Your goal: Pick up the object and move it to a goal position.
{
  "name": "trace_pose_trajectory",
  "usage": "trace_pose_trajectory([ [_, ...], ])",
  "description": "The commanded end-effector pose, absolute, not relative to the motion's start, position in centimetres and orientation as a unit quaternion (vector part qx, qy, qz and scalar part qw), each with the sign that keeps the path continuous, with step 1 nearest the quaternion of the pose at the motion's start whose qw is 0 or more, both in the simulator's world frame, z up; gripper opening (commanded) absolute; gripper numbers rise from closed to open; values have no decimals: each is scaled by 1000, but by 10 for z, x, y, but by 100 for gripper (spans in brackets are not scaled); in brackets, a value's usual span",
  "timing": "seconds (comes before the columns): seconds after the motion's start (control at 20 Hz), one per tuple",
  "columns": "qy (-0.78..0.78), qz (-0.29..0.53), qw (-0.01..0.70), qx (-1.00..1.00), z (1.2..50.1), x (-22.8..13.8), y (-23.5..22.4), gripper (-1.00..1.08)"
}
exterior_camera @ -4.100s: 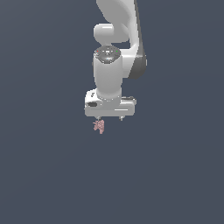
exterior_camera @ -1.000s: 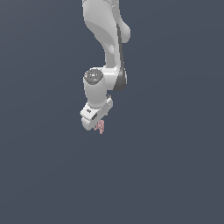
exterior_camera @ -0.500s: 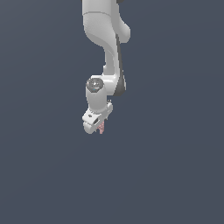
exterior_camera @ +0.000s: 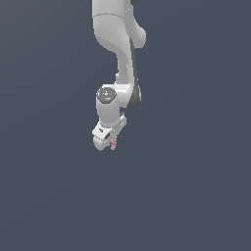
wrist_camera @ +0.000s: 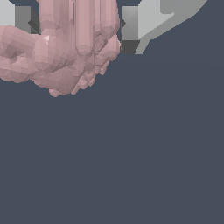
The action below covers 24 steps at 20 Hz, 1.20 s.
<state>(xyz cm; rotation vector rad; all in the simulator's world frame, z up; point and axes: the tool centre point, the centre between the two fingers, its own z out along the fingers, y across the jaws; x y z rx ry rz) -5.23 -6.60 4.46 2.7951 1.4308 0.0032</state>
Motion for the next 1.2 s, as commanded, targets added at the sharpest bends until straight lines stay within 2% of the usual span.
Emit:
trace_pose_trajectory([
  [0.0, 456, 0, 0, 890, 43, -53, -66, -100],
  [0.6, 456, 1, 1, 890, 71, -61, -61, -100],
  [1.15, 456, 0, 1, 890, 150, -85, -46, -100],
])
